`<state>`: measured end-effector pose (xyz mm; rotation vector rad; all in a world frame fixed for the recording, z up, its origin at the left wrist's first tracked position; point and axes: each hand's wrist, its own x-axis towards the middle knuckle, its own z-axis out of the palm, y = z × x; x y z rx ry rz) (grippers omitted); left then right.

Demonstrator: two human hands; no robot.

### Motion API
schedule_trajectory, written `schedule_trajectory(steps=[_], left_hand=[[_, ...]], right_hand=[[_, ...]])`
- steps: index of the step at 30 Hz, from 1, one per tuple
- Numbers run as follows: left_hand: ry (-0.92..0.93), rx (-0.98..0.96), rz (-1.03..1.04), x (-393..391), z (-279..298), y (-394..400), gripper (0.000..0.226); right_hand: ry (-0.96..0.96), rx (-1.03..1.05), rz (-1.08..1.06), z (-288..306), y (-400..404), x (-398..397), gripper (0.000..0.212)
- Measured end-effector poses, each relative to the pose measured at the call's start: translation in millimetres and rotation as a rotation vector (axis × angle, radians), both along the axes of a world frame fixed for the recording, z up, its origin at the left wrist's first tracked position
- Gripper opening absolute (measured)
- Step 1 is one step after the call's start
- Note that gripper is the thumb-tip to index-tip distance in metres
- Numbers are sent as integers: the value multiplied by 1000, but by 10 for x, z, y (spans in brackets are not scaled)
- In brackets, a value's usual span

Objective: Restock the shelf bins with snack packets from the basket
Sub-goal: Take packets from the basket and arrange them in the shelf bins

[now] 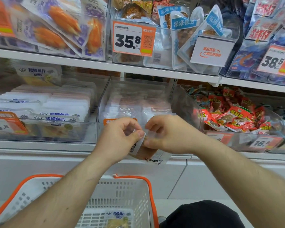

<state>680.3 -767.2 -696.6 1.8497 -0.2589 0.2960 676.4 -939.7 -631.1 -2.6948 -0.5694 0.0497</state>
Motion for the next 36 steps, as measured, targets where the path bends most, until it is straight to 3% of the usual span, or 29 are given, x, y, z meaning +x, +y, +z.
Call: schedule_trajectory(steps=[2, 5, 7, 10, 13, 22, 26, 32, 36], left_hand=[[-16, -13, -4, -22, 36, -52, 24], [-18, -68, 1, -44, 89, -93, 25], [-16, -146, 8, -32, 127, -76, 27], [-18, -225, 49, 8, 153, 9, 27], [-30, -241, 74, 18, 149, 59, 25], [-22, -180, 66, 103, 95, 24, 25], [-7, -175, 79, 105, 76, 45, 23], [23, -167, 61, 121, -4, 50, 21], [36, -162, 33, 130, -76, 38, 21]], right_hand=[[-10, -38, 22, -24, 21, -19, 10], [-64, -124, 6, 52, 4, 3, 31], [-193, -152, -45, 204, -65, 35, 25], [-261, 109, -143, 457, -269, 154, 7], [-263, 192, -173, 585, -412, 315, 12], [-231, -197, -175, 326, -384, 706, 15], [-113, -249, -159, 159, -345, 822, 10], [6, -301, -157, -45, -242, 907, 27], [69, -270, -172, -172, -208, 963, 23]])
